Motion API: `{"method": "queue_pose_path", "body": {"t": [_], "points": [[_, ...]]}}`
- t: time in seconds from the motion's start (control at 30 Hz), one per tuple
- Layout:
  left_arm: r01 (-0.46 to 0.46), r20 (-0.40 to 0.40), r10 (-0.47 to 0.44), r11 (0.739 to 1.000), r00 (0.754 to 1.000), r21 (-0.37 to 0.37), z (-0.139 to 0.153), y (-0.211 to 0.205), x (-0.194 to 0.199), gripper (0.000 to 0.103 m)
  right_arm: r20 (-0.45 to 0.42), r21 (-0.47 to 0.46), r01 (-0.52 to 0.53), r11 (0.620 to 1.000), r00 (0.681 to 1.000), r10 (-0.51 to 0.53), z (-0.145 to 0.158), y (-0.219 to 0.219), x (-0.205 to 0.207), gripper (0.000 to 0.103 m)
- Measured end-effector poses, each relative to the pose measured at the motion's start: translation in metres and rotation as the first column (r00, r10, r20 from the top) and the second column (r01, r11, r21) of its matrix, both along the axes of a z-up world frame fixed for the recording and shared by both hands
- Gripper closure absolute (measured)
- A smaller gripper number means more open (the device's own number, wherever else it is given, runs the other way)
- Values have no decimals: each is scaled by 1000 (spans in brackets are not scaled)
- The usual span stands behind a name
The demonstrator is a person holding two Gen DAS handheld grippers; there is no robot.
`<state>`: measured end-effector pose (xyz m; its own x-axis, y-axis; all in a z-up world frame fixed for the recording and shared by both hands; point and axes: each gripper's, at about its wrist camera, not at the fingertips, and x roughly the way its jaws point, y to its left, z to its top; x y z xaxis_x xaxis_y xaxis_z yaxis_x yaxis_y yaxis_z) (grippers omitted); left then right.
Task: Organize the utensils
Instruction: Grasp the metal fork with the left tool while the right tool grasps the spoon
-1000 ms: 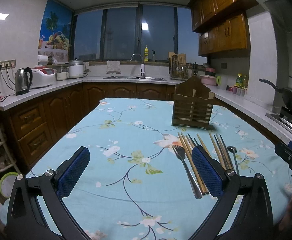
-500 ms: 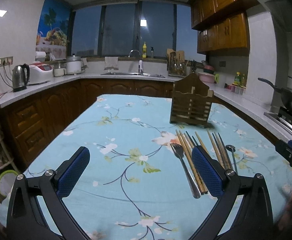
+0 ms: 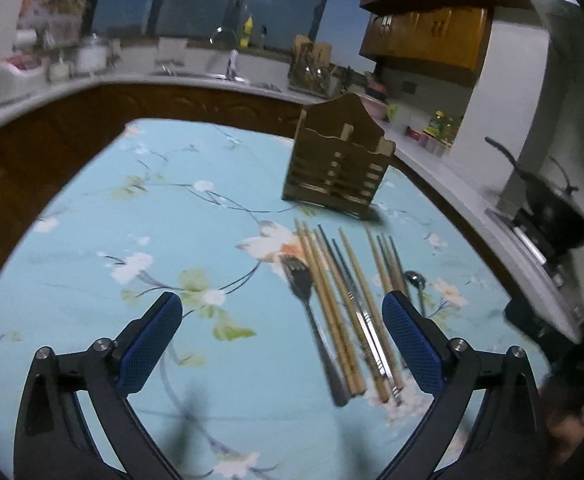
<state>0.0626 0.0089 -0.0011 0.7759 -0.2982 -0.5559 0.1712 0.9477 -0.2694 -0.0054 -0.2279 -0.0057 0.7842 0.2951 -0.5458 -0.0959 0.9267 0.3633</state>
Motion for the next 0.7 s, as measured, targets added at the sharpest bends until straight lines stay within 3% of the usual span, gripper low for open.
{"method": "queue_pose_path", "body": {"t": [0.1, 0.23, 0.3, 0.37, 0.5, 0.57, 0.63, 0.7], "points": [[29, -34, -29, 1000, 999, -6, -1, -4, 17, 6, -70, 65, -7, 998, 997, 12, -9, -10, 18, 2], [91, -101, -92, 996, 991, -12, -8, -14, 41, 12, -127, 120, -17, 993, 991, 32, -17, -17, 39, 16], [119, -145, -120, 993, 982, -21, -13, -18, 54, 15, -177, 150, -30, 988, 982, 57, -25, -20, 52, 19], [164, -200, -168, 986, 965, -39, -23, -25, 69, 16, -224, 199, -33, 979, 971, 78, -35, -25, 65, 29], [204, -285, -220, 975, 933, -84, -40, -32, 92, 31, -287, 229, -23, 973, 954, 90, -52, -35, 86, 42], [215, -316, -237, 971, 919, -103, -48, -34, 103, 35, -314, 259, -18, 966, 944, 102, -59, -39, 93, 42], [225, -327, -256, 966, 910, -130, -52, -35, 109, 48, -333, 282, -21, 959, 936, 118, -64, -41, 100, 42], [244, -350, -292, 954, 890, -174, -58, -36, 117, 55, -341, 306, -33, 951, 929, 142, -69, -42, 106, 42]]}}
